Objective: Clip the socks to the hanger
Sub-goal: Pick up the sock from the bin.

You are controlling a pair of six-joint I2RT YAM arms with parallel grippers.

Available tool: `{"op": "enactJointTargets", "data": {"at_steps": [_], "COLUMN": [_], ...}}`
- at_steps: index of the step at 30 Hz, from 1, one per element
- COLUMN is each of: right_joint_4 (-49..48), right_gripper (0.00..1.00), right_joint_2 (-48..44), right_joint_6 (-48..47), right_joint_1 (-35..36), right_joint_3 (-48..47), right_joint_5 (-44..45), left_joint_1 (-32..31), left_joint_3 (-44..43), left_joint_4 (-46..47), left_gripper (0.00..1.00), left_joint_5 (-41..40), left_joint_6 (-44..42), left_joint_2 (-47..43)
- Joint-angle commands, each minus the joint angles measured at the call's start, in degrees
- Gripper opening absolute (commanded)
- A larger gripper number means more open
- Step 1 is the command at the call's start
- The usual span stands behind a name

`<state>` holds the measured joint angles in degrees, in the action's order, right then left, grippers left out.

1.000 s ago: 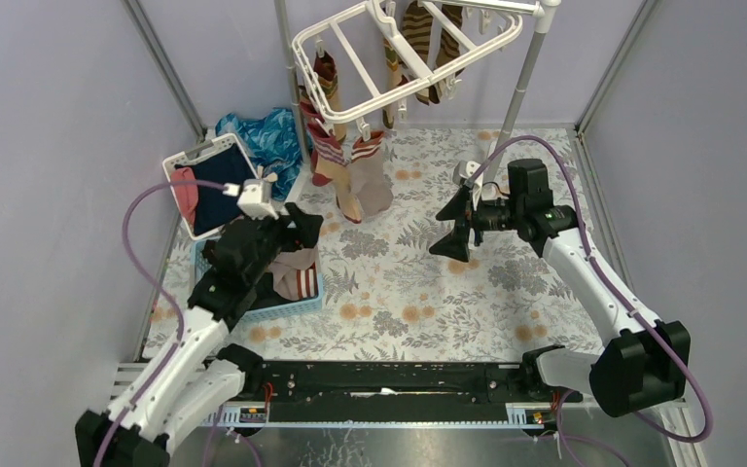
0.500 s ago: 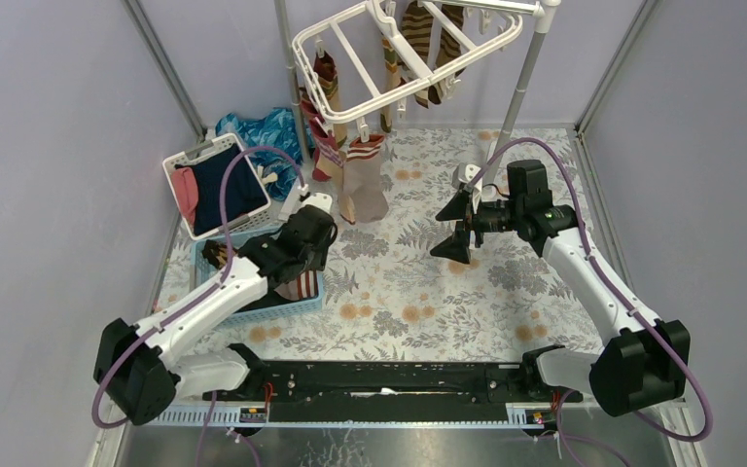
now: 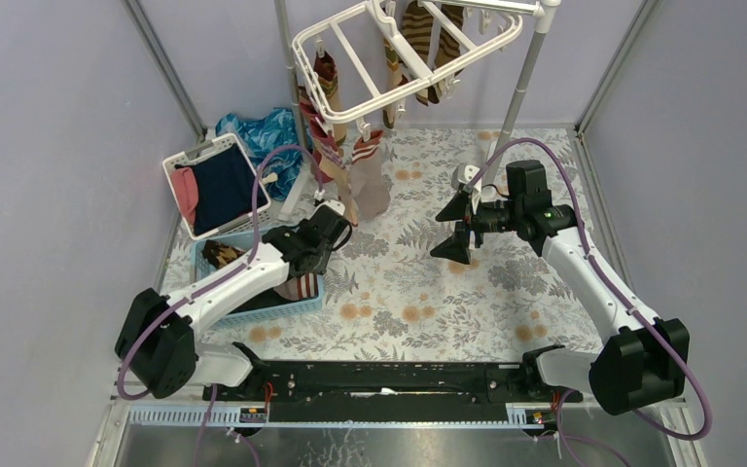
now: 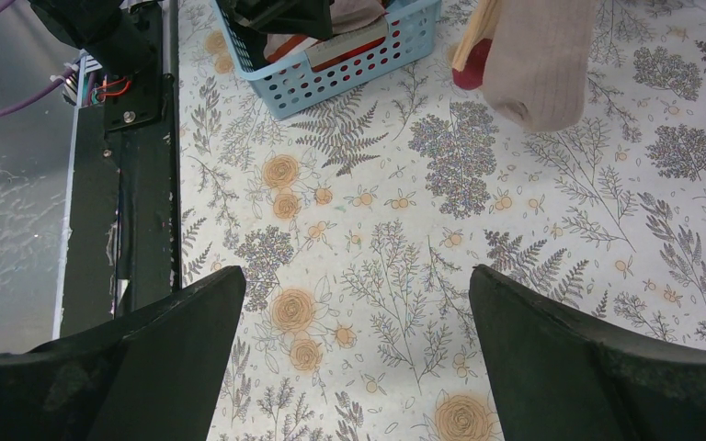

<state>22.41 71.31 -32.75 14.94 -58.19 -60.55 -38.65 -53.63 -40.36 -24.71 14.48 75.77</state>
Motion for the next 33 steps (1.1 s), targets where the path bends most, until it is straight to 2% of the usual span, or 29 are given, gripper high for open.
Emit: {"op": "enactJointTargets", "data": {"at_steps": [1, 4, 5, 6, 8, 12, 16, 24, 27, 33], "right_joint_4": [0.1, 0.1, 0.1, 0.2, 0.1, 0.1, 0.2, 0.8, 2.0, 5.9], "right_gripper": [1.00, 1.00, 1.00, 1.00, 1.00, 1.00, 1.00, 1.00, 1.00, 1.00], "right_joint_2": [-0.3, -0.5, -0.5, -0.5, -0.6, -0.6, -0.9, -1.4, -1.5, -2.6], "right_joint_6": [-0.8, -0.8, -0.8, -0.8, -0.7, -0.7, -0.9, -2.2, -3.9, -11.9], "right_joint_1": [0.0, 0.0, 0.0, 0.0, 0.0, 0.0, 0.0, 0.0, 0.0, 0.0], "right_joint_3": [-1.4, -1.4, -1.4, -1.4, -1.4, -1.4, -1.3, -1.2, -1.2, -0.4], "right_joint_5": [-0.3, -0.4, -0.4, -0.4, -0.5, -0.9, -1.2, -3.1, -5.0, -12.9], "left_joint_1": [-0.5, -0.4, -0.4, -0.4, -0.4, -0.5, -0.4, -0.5, -0.5, -0.4], "left_joint_3": [-0.6, -0.7, -0.7, -0.8, -1.5, -3.5, -5.7, -7.3, -8.2, -9.3], "left_joint_4": [0.8, 0.8, 0.8, 0.7, 0.0, -1.1, -0.2, 8.6, 12.9, 24.7], "left_gripper": [0.36, 0.27, 0.22, 0.12, 0.05, 0.00, 0.00, 0.00, 0.00, 0.00], "left_joint_5": [-1.6, -1.9, -1.8, -1.9, -2.8, -5.7, -7.3, -3.0, 4.9, 31.5], "left_joint_6": [-2.0, -2.2, -2.4, -2.4, -2.0, -1.0, -0.5, -2.6, -2.9, -2.1], "left_joint_2": [2.1, 2.7, 2.8, 2.7, 1.9, -3.3, -12.5, -28.5, -32.1, -34.6]}}
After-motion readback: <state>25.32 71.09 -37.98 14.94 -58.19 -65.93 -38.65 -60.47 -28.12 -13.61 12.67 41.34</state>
